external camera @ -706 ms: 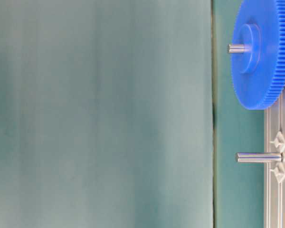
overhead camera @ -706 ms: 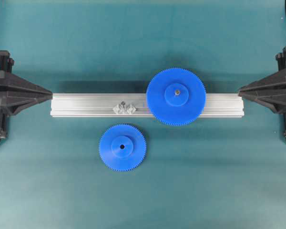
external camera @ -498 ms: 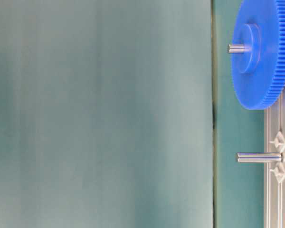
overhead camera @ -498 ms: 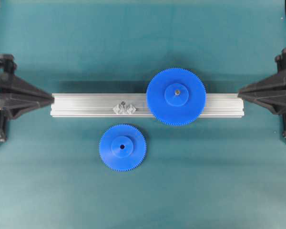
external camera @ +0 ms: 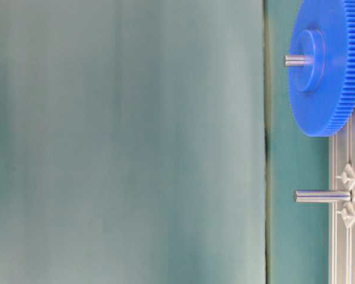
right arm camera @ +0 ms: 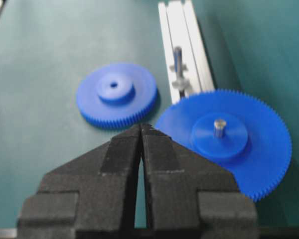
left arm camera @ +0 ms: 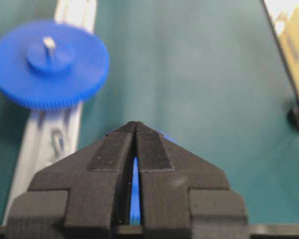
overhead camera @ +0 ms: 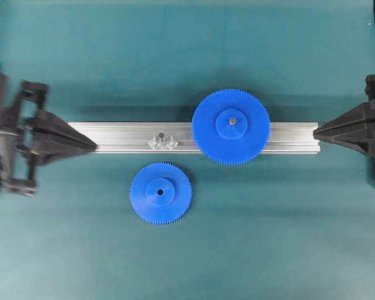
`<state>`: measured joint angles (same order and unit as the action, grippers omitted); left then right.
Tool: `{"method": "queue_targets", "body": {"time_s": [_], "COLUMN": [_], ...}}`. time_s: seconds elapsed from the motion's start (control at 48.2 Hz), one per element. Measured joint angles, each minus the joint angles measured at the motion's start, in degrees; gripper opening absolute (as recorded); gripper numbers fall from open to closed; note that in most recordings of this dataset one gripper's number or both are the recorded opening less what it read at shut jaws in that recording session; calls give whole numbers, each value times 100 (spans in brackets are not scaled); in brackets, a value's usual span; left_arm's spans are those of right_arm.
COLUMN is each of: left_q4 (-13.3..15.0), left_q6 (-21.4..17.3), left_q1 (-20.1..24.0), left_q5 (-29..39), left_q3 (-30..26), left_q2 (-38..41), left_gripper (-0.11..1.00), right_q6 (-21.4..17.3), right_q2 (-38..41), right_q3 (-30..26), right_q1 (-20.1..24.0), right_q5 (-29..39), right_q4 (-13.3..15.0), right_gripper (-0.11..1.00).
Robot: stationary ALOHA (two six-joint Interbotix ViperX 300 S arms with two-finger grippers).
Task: Insert the small gear onto the shaft.
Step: 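Move the left gripper over the small blue gear below the rail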
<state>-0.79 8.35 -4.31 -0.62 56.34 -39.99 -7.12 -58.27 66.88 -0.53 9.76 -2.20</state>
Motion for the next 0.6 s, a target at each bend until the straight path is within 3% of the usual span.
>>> {"method": "queue_targets", "body": {"time_s": [0.415, 0.602], "left_q4": [0, 0], "left_q6": [53, -97], "left_q1": [-176, -176], "left_q5": [870, 984], "left_q3": [-765, -1072], "left_q2": [1679, 2171], "left_gripper": [2, 15], "right_q6": [-149, -176], "right_q2": [1037, 1600], "right_q3": [-404, -554], "right_q1": [44, 44], "right_q5": [492, 563], "right_q4": [-53, -53], "right_gripper": [8, 8]}}
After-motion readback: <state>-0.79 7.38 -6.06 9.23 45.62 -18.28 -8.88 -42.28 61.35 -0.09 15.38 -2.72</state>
